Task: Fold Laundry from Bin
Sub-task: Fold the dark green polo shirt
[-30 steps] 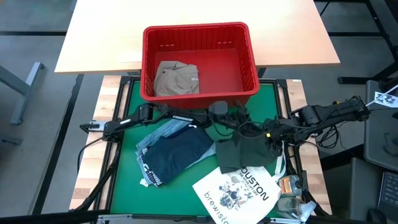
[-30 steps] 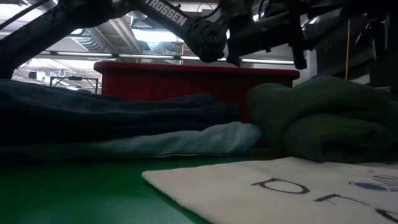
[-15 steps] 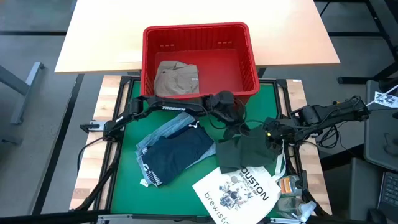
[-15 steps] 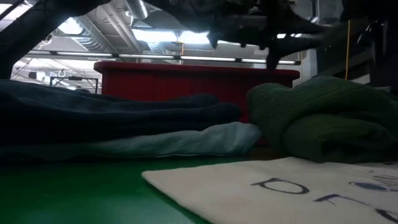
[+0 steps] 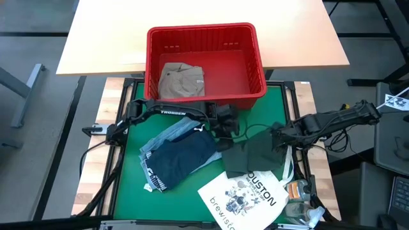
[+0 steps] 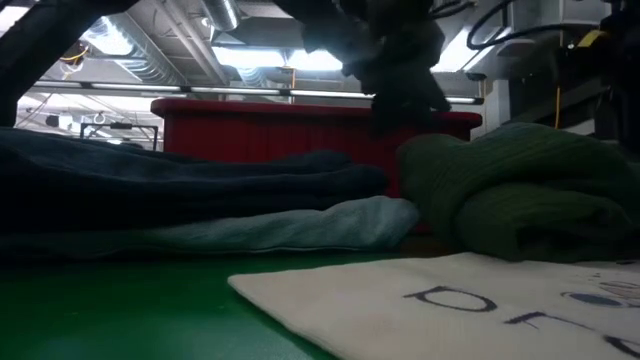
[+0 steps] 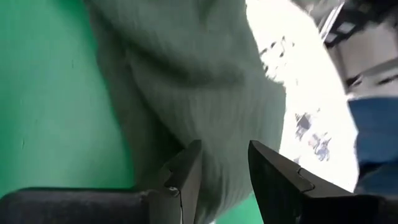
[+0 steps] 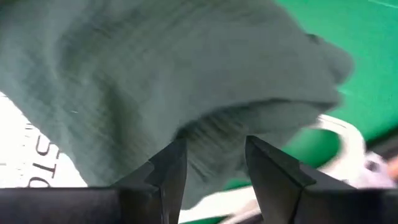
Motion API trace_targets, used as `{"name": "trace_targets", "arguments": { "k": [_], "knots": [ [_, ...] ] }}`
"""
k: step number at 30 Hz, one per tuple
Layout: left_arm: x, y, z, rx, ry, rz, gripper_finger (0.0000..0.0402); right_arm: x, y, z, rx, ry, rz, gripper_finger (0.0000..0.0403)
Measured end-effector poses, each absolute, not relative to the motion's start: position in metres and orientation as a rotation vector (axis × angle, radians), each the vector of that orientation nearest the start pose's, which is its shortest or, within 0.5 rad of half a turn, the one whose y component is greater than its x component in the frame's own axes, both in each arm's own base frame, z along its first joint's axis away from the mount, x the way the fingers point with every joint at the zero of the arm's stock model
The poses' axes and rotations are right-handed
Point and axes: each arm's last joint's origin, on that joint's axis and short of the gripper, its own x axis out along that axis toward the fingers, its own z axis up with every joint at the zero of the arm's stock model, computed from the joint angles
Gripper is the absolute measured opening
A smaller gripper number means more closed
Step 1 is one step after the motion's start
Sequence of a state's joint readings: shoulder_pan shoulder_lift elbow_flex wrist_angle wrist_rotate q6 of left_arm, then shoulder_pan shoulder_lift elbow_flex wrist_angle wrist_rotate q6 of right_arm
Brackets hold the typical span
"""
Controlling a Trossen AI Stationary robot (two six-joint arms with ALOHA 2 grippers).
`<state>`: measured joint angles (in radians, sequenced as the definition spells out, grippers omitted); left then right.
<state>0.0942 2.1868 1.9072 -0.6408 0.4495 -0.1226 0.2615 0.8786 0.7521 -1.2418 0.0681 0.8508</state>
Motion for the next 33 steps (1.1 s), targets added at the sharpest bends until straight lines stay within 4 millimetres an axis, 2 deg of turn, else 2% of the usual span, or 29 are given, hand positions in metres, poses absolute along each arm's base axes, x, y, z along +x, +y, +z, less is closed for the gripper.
{"name": "trace_targets", "arguments": {
  "k": [6,14,21,27,30,33],
  "knots": [
    [0.478,0.019,0.231,-0.292,0.960,-0.242,0.0125,0.126,0.032,0.239,0.516,1.262,-0.346,0.0166],
    [0.475,0.008,0.227,-0.234,1.020,-0.166,0.0125,0.124,0.036,0.239,0.587,1.339,-0.228,0.0166],
    [0.472,-0.003,0.224,-0.154,1.061,-0.152,0.0125,0.126,0.033,0.239,0.534,1.270,-0.337,0.0166],
    [0.472,-0.011,0.223,-0.074,1.064,-0.063,0.0125,0.132,0.032,0.241,0.509,1.165,-0.372,0.0165],
    [0.473,-0.015,0.221,-0.055,1.067,-0.048,0.0125,0.135,0.033,0.242,0.518,1.134,-0.363,0.0152],
    [0.473,-0.017,0.221,-0.041,1.066,-0.033,0.0125,0.135,0.033,0.241,0.516,1.142,-0.368,0.0116]
  ]
}}
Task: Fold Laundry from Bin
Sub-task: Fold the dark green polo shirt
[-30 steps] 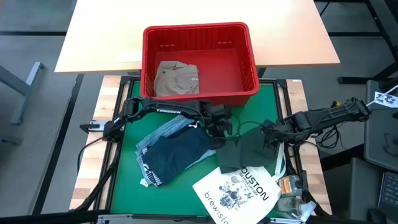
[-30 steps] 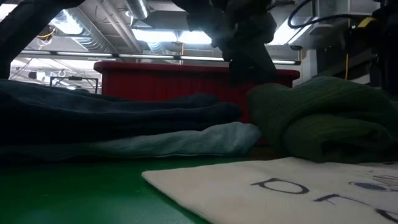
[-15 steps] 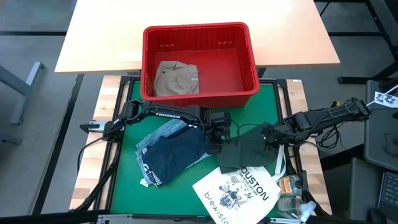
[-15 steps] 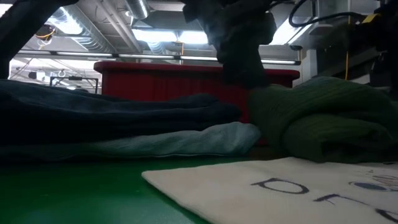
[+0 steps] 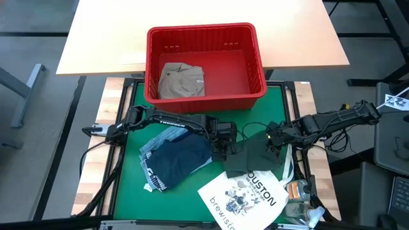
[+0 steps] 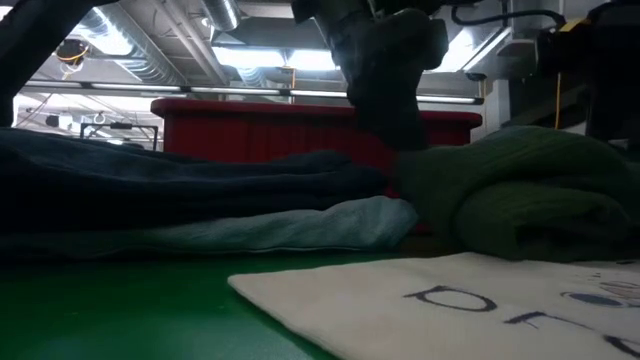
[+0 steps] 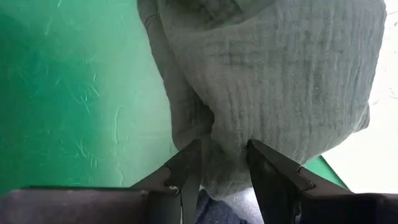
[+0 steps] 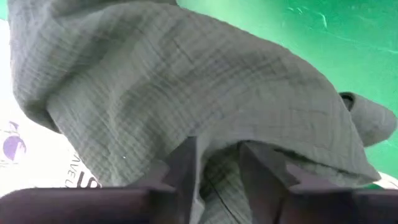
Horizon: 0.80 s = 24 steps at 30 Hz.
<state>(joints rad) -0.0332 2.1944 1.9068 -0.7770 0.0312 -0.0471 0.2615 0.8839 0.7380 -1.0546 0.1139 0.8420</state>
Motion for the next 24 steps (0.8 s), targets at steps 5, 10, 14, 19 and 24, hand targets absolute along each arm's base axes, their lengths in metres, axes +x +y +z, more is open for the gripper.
{"name": "trace_targets", "arguments": {
  "k": [5,10,14,19,24],
  "knots": [
    [0.473,-0.017,0.221,-0.038,1.066,-0.031,0.0125,0.137,0.033,0.239,0.525,1.147,-0.393,0.0047],
    [0.473,-0.018,0.221,-0.038,1.066,-0.031,0.0125,0.142,0.034,0.235,0.531,1.170,-0.420,0.0007],
    [0.473,-0.018,0.221,-0.038,1.066,-0.031,0.0125,0.146,0.036,0.231,0.524,1.197,-0.430,0.0008],
    [0.473,-0.018,0.221,-0.038,1.066,-0.031,0.0125,0.150,0.037,0.227,0.524,1.241,-0.431,0.0052],
    [0.473,-0.018,0.221,-0.038,1.066,-0.031,0.0125,0.153,0.038,0.224,0.508,1.256,-0.445,0.0113]
  ]
}}
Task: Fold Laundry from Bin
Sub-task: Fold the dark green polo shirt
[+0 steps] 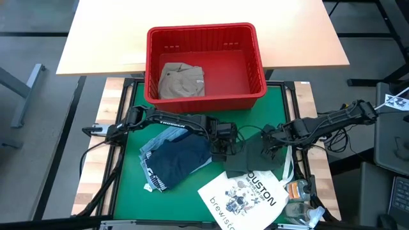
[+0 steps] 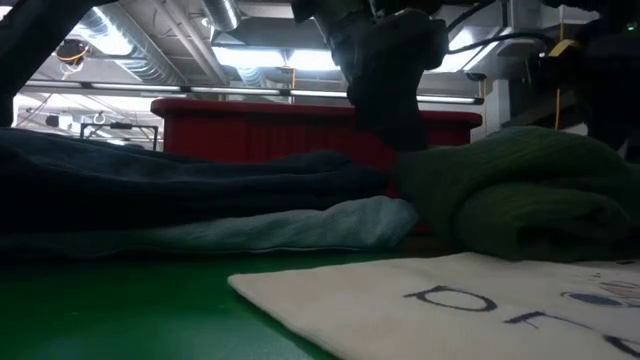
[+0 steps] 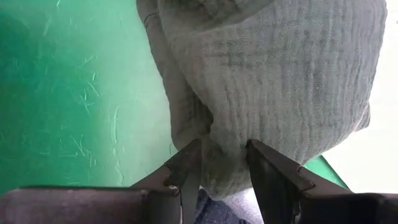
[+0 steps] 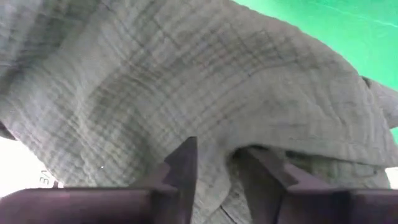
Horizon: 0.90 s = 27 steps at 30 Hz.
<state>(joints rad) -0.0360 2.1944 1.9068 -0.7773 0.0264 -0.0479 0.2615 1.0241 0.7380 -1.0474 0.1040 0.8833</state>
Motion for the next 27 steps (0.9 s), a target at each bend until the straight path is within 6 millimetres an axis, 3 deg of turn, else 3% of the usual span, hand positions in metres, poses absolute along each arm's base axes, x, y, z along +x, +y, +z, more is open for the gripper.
{"name": "trace_targets", "arguments": {
  "k": [4,7,10,15,20,27],
  "knots": [
    [0.473,-0.018,0.221,-0.038,1.066,-0.031,0.0125,0.153,0.038,0.223,0.500,1.260,-0.441,0.0146],
    [0.473,-0.018,0.221,-0.038,1.067,-0.031,0.0125,0.153,0.038,0.223,0.490,1.262,-0.434,0.0146],
    [0.473,-0.018,0.221,-0.039,1.066,-0.031,0.0125,0.153,0.038,0.223,0.487,1.263,-0.432,0.0113],
    [0.473,-0.017,0.221,-0.031,1.066,-0.014,0.0125,0.153,0.038,0.223,0.484,1.265,-0.432,0.0013],
    [0.469,-0.015,0.220,-0.019,1.101,0.058,0.0125,0.144,0.035,0.226,0.485,1.340,-0.520,0.0008],
    [0.464,-0.014,0.217,0.009,1.157,0.102,0.0125,0.117,0.025,0.235,0.412,1.486,-0.822,0.0004]
  ]
}}
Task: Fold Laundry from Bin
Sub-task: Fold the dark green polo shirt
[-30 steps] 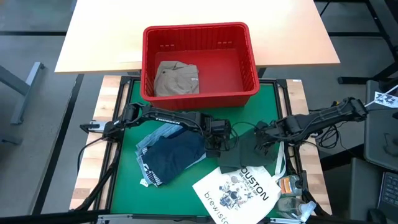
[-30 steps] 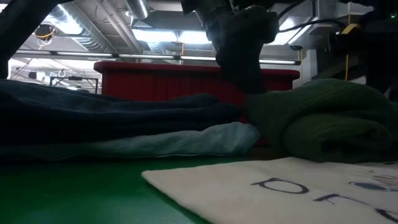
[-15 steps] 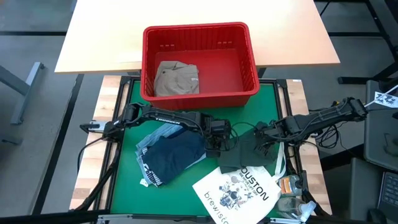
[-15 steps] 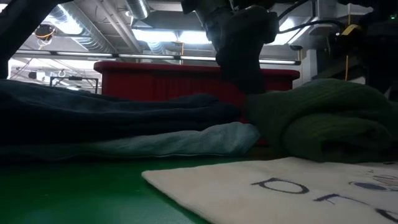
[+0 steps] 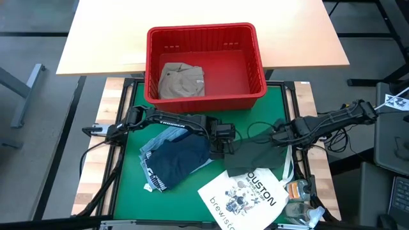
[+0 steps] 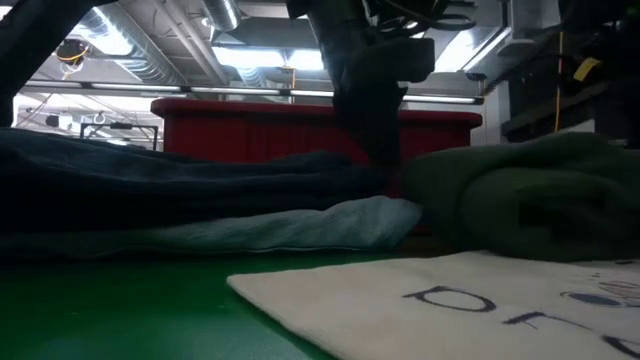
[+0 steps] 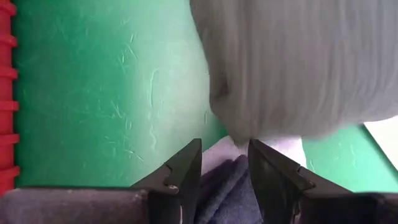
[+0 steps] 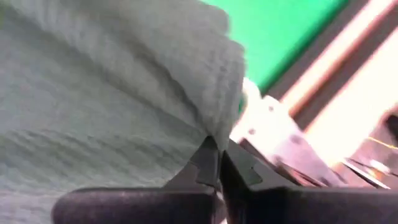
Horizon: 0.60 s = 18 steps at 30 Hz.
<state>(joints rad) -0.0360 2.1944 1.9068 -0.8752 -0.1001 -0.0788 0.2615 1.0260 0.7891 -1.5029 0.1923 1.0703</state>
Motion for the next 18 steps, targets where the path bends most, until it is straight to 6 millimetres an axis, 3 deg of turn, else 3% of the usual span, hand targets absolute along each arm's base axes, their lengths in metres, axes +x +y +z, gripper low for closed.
{"name": "trace_targets", "arguments": {
  "k": [12,18],
  "knots": [
    [0.465,-0.016,0.218,0.013,1.147,0.097,0.0125,0.115,0.025,0.235,0.400,1.496,-0.826,0.0010],
    [0.467,-0.016,0.235,0.044,1.128,0.076,0.0125,0.115,0.025,0.235,0.400,1.496,-0.826,0.0025]
  ]
}}
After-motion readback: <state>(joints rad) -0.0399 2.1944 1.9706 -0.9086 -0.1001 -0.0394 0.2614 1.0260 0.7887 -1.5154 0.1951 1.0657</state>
